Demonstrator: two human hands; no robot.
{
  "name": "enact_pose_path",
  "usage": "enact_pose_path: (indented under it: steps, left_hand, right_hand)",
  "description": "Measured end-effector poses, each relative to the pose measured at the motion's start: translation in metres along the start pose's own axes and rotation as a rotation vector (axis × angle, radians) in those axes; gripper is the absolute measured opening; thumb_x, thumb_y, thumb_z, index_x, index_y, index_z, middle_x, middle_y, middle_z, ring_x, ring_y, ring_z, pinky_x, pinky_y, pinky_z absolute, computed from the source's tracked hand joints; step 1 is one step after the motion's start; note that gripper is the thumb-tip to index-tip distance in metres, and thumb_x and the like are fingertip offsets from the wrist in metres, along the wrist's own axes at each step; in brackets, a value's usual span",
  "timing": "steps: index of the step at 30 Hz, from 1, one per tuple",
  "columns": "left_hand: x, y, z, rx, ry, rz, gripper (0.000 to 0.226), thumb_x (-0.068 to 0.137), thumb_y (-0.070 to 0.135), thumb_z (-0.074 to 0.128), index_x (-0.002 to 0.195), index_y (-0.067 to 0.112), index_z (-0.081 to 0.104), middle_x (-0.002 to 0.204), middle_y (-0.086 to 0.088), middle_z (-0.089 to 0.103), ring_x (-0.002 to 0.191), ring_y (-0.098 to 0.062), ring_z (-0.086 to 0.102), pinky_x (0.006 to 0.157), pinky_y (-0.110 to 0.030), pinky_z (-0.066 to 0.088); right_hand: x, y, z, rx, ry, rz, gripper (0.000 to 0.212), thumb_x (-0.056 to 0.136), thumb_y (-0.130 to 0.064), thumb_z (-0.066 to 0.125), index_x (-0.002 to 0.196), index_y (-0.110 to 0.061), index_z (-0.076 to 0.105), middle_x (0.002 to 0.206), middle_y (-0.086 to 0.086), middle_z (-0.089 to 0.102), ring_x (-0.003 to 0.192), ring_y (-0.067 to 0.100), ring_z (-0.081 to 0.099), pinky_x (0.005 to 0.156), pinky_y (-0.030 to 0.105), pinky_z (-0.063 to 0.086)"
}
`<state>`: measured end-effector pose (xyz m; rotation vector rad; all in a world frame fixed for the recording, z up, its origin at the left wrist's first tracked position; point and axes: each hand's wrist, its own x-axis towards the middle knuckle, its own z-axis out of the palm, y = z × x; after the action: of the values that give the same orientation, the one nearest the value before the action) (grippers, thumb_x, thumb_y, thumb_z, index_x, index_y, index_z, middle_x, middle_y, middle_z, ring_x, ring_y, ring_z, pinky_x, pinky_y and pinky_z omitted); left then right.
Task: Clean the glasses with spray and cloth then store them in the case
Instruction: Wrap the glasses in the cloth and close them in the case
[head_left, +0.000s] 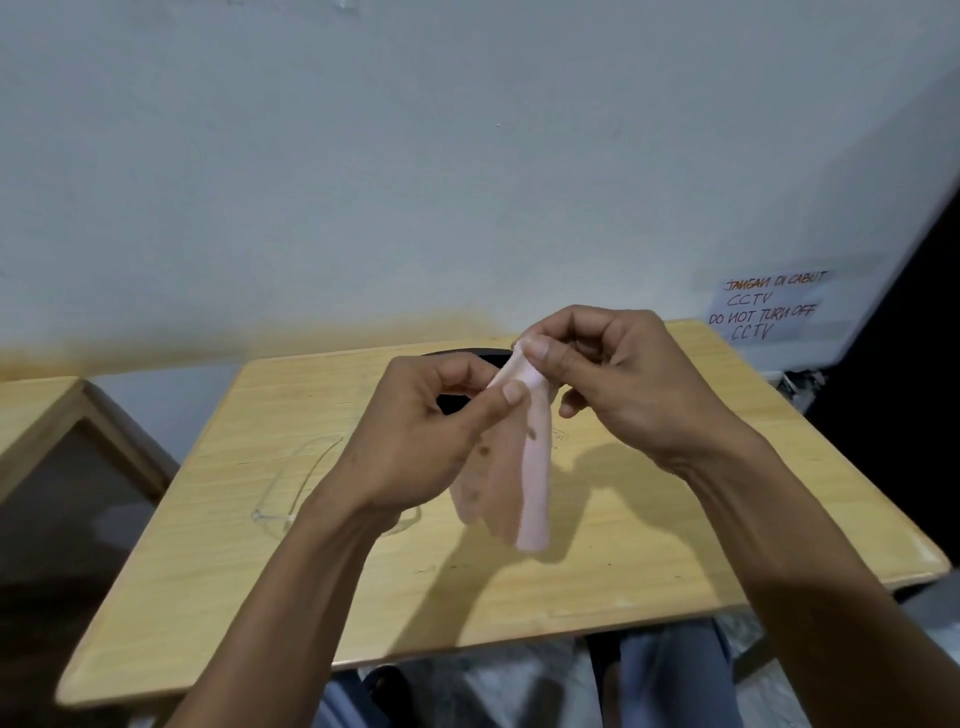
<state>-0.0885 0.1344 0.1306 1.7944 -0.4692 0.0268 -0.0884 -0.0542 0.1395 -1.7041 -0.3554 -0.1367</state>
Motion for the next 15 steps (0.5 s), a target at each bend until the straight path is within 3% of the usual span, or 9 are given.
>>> enact_pose_path:
  steps: [3,5,9,12,15]
  left_hand:
    - [-0.001,0.005,-0.005,-0.029,0.059,0.006,0.014,0.086,0.02,0.072,0.076,0.01,0.074,0.07,-0.003,0.072,0.063,-0.01,0.06,0.063,-0.025,0.047]
    - [-0.001,0.005,-0.01,-0.043,0.089,0.004,0.011,0.086,0.016,0.072,0.077,0.01,0.075,0.075,-0.01,0.073,0.069,-0.013,0.062,0.067,-0.03,0.05]
    - [-0.003,0.0,-0.021,-0.115,0.15,-0.027,0.007,0.086,0.009,0.07,0.082,0.005,0.073,0.09,-0.031,0.068,0.078,-0.025,0.061,0.076,-0.038,0.049]
    - [-0.005,-0.006,-0.026,-0.176,0.21,-0.066,0.014,0.084,0.006,0.071,0.089,-0.008,0.069,0.095,-0.038,0.065,0.079,-0.026,0.059,0.076,-0.036,0.047]
    - [-0.004,-0.008,-0.03,-0.234,0.274,-0.077,0.01,0.084,0.004,0.069,0.087,-0.006,0.069,0.088,-0.027,0.068,0.078,-0.024,0.058,0.068,-0.022,0.05]
  right_hand:
    - [-0.002,0.005,0.002,0.135,-0.123,0.097,0.029,0.079,-0.02,0.08,0.105,-0.015,0.069,0.086,0.009,0.071,0.073,0.017,0.066,0.059,0.027,0.051]
    - [-0.004,0.01,0.004,0.155,-0.214,0.13,0.04,0.071,-0.012,0.085,0.108,-0.012,0.07,0.088,0.008,0.07,0.07,0.016,0.064,0.057,0.025,0.047]
    - [-0.004,0.013,0.002,0.016,-0.261,0.147,0.006,0.082,-0.008,0.078,0.085,-0.009,0.073,0.068,-0.001,0.06,0.058,0.014,0.045,0.052,0.024,0.034]
    - [-0.003,0.007,-0.004,-0.032,-0.205,0.16,0.008,0.089,-0.012,0.072,0.082,-0.009,0.072,0.06,-0.009,0.06,0.051,0.005,0.047,0.049,0.016,0.034]
    - [0.0,0.002,-0.009,-0.093,-0.112,0.129,0.012,0.092,-0.018,0.07,0.083,-0.01,0.072,0.055,-0.012,0.06,0.049,0.001,0.048,0.049,0.013,0.037]
